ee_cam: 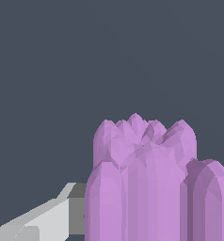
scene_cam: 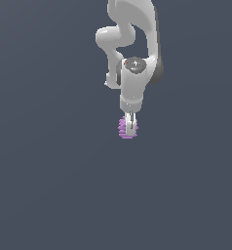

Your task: Pick up the object and move it to a goal position.

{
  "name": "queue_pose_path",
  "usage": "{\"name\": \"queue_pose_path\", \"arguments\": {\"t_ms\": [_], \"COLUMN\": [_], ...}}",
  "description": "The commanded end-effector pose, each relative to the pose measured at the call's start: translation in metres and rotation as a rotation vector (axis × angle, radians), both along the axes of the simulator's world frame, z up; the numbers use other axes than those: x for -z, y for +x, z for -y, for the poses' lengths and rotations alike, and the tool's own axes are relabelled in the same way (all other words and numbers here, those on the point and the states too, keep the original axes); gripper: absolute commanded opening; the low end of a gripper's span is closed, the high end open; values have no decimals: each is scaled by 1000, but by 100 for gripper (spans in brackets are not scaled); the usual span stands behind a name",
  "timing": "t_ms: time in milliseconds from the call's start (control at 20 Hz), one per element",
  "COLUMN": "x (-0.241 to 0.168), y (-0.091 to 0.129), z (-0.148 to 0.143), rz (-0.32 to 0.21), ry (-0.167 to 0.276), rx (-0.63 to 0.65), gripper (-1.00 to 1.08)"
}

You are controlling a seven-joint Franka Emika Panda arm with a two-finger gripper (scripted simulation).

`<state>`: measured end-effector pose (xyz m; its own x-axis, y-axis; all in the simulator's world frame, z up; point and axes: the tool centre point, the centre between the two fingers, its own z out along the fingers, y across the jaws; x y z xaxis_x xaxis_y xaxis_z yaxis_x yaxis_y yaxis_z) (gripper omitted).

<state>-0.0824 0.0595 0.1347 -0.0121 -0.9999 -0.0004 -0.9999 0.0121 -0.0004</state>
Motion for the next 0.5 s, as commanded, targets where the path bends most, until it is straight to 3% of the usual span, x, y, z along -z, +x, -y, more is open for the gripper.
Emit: {"name": "queue_pose_path", "arguments": {"t_ms": [0, 450], "x": [-17, -102], "y": [-3, -16], "z": [6, 36], "rz": [1, 0], "ry": [0, 0], "rx": [1, 2], "gripper": [-100, -100]}}
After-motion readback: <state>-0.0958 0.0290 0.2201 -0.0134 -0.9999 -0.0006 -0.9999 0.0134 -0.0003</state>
